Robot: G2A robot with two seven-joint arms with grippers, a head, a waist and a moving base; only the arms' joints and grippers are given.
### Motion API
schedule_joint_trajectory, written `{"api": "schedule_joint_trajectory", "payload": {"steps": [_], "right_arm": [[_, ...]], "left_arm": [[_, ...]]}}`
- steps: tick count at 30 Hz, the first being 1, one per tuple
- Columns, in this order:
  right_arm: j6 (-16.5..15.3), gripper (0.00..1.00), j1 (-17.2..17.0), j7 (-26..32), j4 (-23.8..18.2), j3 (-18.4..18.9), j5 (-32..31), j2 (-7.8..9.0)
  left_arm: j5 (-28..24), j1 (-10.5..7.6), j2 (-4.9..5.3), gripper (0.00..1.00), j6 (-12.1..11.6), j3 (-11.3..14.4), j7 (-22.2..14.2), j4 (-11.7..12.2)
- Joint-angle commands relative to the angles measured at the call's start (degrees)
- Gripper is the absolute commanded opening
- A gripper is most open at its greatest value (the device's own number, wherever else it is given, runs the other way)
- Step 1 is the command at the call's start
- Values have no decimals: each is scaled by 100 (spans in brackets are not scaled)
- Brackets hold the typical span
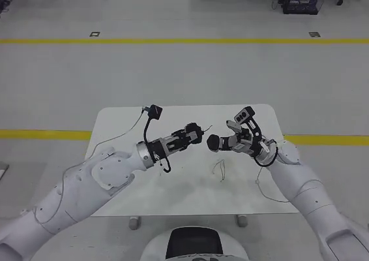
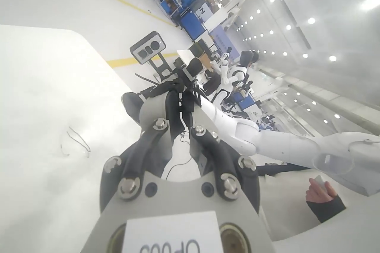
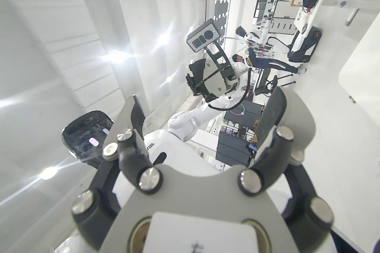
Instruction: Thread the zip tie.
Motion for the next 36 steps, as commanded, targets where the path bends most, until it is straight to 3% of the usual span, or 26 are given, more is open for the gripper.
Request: {"api": "schedule_joint_trajectory", "payload": {"steps": [1,8,12,13,14,17,36], "right_arm": [[-2,100,0,-1,-1,1,-3,1],[10,100,-214,-355,-310,47,171,-33],[-104,100,-333,-520,-491,72,184,-67],[-104,96,-351,-553,-533,80,144,-72],[-104,76,-376,-582,-575,92,134,-78],[-104,50,-449,-644,-684,137,72,-100],[-104,29,-696,-1014,-970,381,-463,-279]], "left_arm": [[-9,1,2,0,0,0,-2,-1],[-227,162,-79,0,-38,-53,333,-64],[-95,222,-140,0,42,-90,498,-69],[-69,233,-151,0,63,-101,519,-71],[-31,243,-162,0,86,-111,539,-75],[70,281,-197,0,122,-142,586,-98],[458,636,-315,0,252,-418,436,-225]]}}
